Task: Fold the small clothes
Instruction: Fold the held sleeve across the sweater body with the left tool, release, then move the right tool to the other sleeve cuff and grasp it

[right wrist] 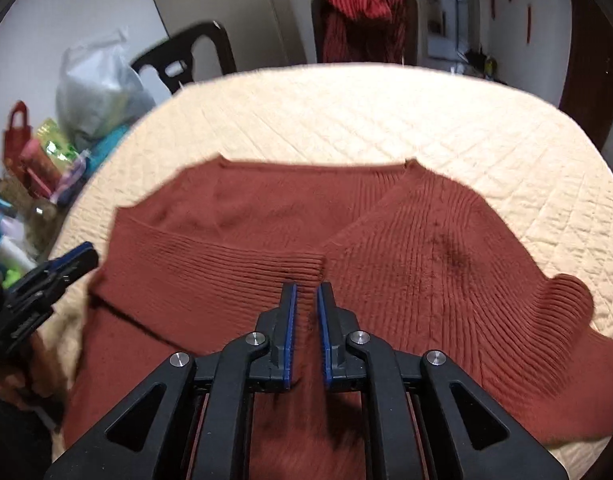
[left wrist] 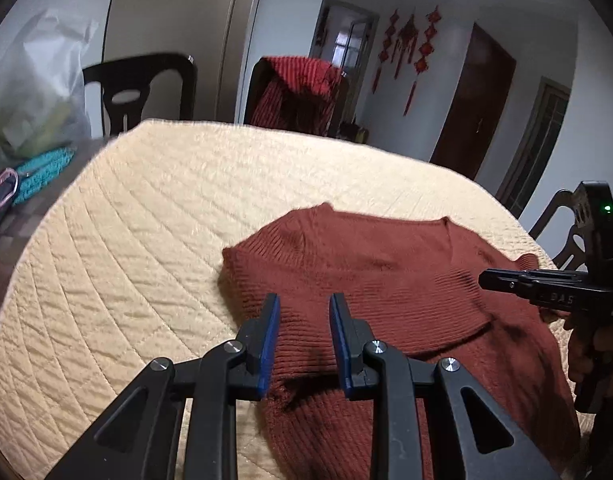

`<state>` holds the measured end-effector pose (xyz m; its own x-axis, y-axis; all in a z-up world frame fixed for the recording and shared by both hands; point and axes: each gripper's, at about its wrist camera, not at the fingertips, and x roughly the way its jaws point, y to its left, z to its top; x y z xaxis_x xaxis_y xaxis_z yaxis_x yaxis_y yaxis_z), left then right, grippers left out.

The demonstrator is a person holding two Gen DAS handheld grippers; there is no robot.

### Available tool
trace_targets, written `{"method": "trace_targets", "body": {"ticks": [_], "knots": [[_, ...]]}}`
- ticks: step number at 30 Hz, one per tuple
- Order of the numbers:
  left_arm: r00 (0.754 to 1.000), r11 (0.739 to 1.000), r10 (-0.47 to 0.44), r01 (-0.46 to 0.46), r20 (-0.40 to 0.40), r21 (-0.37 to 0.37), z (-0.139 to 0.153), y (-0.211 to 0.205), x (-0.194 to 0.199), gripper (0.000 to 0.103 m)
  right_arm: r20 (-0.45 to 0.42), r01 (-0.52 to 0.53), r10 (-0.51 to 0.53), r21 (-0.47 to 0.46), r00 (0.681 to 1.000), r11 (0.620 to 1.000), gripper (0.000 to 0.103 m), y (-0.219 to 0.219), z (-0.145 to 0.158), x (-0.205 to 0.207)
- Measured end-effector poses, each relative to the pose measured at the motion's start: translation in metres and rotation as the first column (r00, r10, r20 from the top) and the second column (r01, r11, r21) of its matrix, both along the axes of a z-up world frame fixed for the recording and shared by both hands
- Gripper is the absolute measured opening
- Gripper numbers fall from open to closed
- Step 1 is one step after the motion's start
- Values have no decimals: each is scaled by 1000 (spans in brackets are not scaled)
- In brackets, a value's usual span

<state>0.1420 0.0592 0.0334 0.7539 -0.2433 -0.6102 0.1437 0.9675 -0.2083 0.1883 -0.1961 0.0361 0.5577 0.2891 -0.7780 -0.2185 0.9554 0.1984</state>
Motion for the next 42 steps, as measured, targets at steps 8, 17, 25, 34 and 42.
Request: {"method": "trace_targets", "body": {"ticks": [8,17,25,34,42], "knots": [[990,994,-40,53,-136,99,-19,-16,7,28,-64,-27,23,-65,998,997,10,9,-16,-16],[992,996,-64,70,-110,54,-19,-9,-1,37,-31,18,-19,-35,999,999,12,-15,-14,-39],[999,998,0,3,-52,55,2,-12,-12,48,14,158,-159,46,987,986,38,-76,0,-81],[997,995,-64,68,-51,78,25,-46,-19,52,-31,412,-411,123,911,903,39,-161,-5,-112],[997,997,-76,76,-25,19,1,-46,-14,52,-121,595,-585,236,802,768,40,-215,-20,-118]]}}
